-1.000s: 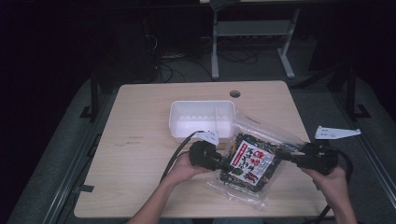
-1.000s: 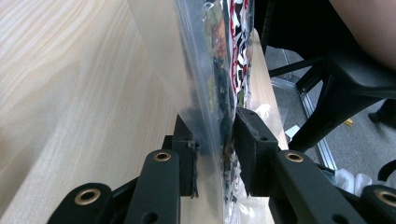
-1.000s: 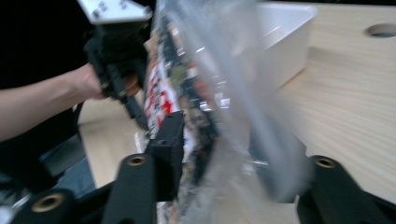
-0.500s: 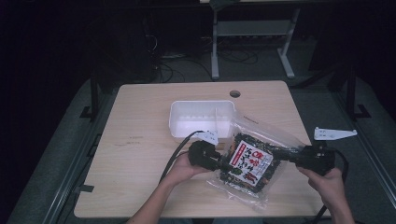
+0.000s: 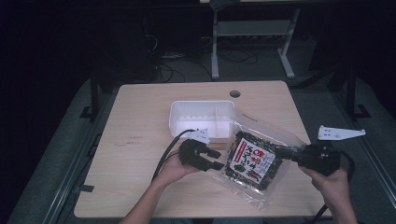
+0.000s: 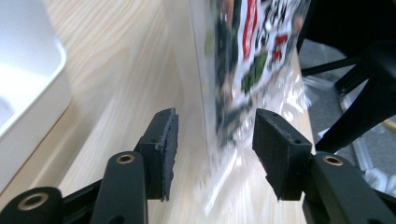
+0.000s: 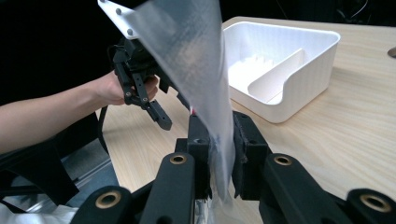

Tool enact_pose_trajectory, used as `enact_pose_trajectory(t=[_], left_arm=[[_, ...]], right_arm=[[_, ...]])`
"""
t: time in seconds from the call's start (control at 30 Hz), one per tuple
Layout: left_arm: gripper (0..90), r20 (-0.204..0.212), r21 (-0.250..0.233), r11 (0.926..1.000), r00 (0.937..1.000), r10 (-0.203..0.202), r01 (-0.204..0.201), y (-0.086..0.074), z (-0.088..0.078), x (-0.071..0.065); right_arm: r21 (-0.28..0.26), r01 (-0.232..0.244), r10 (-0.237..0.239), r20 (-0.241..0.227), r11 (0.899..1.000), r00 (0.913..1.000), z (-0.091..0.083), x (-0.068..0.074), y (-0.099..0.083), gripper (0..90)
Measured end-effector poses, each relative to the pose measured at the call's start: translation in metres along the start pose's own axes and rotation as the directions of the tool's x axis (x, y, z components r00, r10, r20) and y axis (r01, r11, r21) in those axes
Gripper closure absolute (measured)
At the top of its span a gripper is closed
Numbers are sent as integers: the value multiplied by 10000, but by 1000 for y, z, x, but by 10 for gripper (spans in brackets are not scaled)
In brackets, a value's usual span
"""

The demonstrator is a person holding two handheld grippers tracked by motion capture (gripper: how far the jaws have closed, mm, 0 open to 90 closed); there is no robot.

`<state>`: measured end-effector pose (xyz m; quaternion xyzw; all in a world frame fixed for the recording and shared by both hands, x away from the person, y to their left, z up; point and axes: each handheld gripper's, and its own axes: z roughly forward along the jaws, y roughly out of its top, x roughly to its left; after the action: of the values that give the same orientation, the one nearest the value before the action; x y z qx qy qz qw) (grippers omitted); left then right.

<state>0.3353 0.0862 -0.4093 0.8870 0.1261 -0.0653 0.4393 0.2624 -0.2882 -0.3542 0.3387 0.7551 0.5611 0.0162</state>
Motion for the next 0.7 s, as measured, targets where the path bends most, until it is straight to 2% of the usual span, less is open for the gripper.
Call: enact_pose_trajectory(t=[0.13,0.17,0.27,0.3,0.4,0.7], left_arm=[[456,-389,120,9999,9992,-24,29,-7,-9,-4],[425,-726,260,9997,9974,-5,23,-11,-14,-6],[400,-892,359,9994,9960,17,16,-15,-18,-8],[373,-1046,427,9991,9945,6,39,-17,-21,-10],[343,-1419,582,9983,9897,171,-89,-23,-28,-15],[295,-1970,784,9969,9803,137,18,-42,-40,-20]], right_arm=[[-78,173,-172,145,9998,9997,-5,7,4,788],[-220,262,-259,179,9994,9995,-8,12,7,788],[-268,365,-358,255,9990,9990,-10,16,10,788],[-342,530,-518,354,9980,9980,-12,22,14,788],[-379,657,-640,441,9971,9970,-12,25,19,788],[-311,760,-736,701,9966,9948,-8,29,30,787]])
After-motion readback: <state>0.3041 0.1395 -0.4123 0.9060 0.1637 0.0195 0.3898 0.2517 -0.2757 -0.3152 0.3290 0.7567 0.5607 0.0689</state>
